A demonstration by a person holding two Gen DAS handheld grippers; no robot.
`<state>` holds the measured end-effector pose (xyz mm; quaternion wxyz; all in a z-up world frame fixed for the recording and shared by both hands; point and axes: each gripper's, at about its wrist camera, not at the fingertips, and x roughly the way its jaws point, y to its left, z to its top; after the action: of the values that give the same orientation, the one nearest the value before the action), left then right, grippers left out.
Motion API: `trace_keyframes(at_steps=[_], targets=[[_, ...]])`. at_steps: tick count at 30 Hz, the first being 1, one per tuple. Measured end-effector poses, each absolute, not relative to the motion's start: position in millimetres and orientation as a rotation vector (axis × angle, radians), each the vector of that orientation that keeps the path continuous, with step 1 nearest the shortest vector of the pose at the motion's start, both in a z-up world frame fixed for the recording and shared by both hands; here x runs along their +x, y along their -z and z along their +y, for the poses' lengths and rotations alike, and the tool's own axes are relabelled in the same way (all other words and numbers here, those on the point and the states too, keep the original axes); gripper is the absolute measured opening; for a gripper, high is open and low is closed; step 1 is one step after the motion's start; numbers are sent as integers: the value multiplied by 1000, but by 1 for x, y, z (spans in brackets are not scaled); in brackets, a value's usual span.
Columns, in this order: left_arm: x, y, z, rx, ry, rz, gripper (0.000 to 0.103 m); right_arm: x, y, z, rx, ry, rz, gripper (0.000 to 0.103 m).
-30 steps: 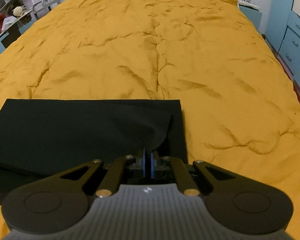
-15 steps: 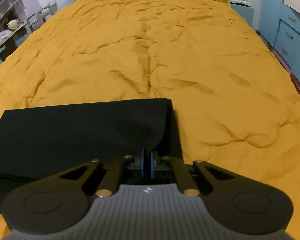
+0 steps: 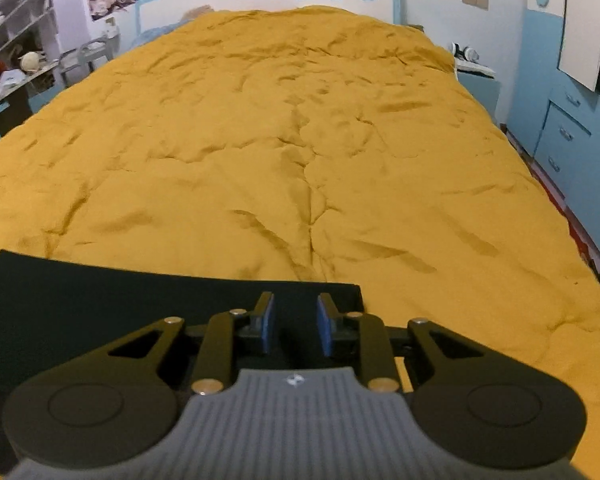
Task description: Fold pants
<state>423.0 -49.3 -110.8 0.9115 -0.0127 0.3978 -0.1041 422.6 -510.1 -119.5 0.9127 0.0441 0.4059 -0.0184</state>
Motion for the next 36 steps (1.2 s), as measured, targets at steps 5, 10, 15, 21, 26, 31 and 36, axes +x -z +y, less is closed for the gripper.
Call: trace_keyframes(at_steps=[5, 10, 15, 21, 26, 31, 36], targets=[[449, 133, -51, 41, 170, 862, 9, 430, 144, -525, 115, 134, 869, 14], [445, 132, -45, 85, 100, 837, 13, 414, 133, -513, 46, 225, 828, 14], [413, 104, -42, 104, 139, 818, 13, 379, 104, -474, 89, 128, 789, 15], [356, 83, -43, 88, 233, 839, 13, 355, 107, -408, 48, 1, 790, 34], [321, 99, -48, 137, 265, 902, 13, 342, 134, -393, 56, 27, 878, 34], [295, 111, -43, 185, 233, 928, 13, 324, 127, -391, 87, 31, 877, 37], [270, 118, -34, 192, 222, 988, 15, 292, 108, -385, 152, 9, 871, 43]])
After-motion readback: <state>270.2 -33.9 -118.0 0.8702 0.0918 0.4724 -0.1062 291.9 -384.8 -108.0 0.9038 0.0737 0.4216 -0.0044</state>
